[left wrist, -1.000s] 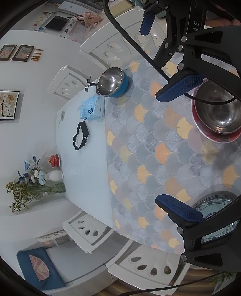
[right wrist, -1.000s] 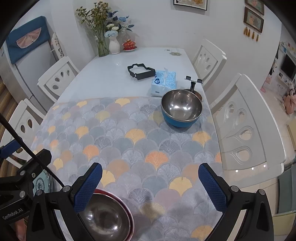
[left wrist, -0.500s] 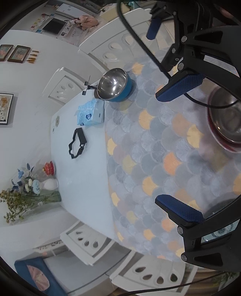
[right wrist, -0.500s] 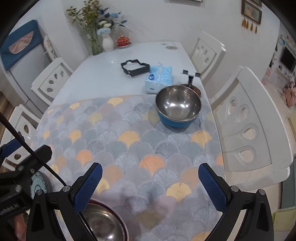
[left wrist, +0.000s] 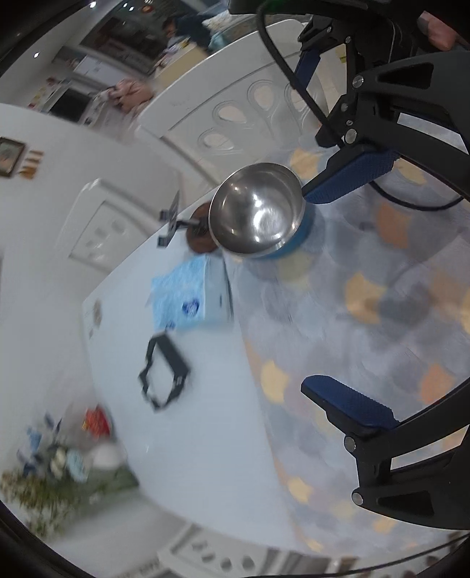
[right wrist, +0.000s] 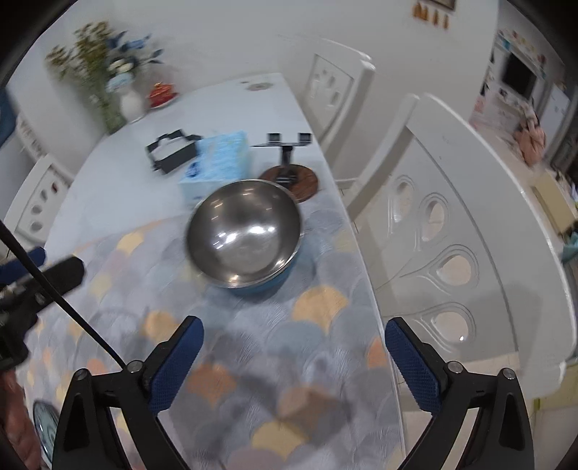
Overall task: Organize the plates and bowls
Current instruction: 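Close both grippers on the rim of the blue steel bowl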
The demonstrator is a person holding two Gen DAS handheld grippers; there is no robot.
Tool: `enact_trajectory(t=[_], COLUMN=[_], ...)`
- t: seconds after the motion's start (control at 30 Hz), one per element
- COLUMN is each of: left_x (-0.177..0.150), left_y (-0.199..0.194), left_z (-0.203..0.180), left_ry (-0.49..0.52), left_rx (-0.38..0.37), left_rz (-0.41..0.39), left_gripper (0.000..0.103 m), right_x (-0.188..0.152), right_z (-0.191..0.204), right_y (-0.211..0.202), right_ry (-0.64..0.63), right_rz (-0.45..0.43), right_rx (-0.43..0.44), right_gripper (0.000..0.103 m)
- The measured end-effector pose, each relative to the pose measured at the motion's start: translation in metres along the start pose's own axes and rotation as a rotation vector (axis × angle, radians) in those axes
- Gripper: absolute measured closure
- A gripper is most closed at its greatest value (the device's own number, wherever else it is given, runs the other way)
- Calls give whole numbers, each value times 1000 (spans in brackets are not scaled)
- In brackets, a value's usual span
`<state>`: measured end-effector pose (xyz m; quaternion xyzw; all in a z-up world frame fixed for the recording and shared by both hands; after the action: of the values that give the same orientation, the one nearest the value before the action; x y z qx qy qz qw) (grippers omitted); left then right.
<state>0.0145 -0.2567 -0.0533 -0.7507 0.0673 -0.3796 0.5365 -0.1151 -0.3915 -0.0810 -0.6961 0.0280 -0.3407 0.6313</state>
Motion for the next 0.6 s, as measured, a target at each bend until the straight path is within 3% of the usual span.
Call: enact_trajectory(t=[0.07,0.2,0.27,0.53,0.6], left_x=[7,18,22,23,23], left_y=[18,61,83,115,118], left_z=[-4,-9,-9,-7,-9], left_ry=[-11,-62,-108,-136,-127], left_rx=[-43,-145,-190,-193,-194], left_rz=[31,120,163,193,195], left_gripper=[8,24,26,31,38], right_x=[6,19,24,30,31], right_z=[-8,-20,-22,-22,-23], right_y=[13,42,56,88,93], right_ry=[35,113,152,197,206], right_rz=[19,54,75,115,118], right_rx=[17,69,107,147,152], right_gripper=[8,21,24,36,40])
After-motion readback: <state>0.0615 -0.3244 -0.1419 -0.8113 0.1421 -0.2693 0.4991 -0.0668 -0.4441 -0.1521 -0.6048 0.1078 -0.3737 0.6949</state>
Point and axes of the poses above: each gripper's, at about its wrist camera, not at the fingertips, and y roughly the way its jaws point, z to its left, x to its top, the point moved 2 cm from there along y, roughly the way its jaws point, and after that the axes turned 6 degrees about -y, right-handed, at the moved point
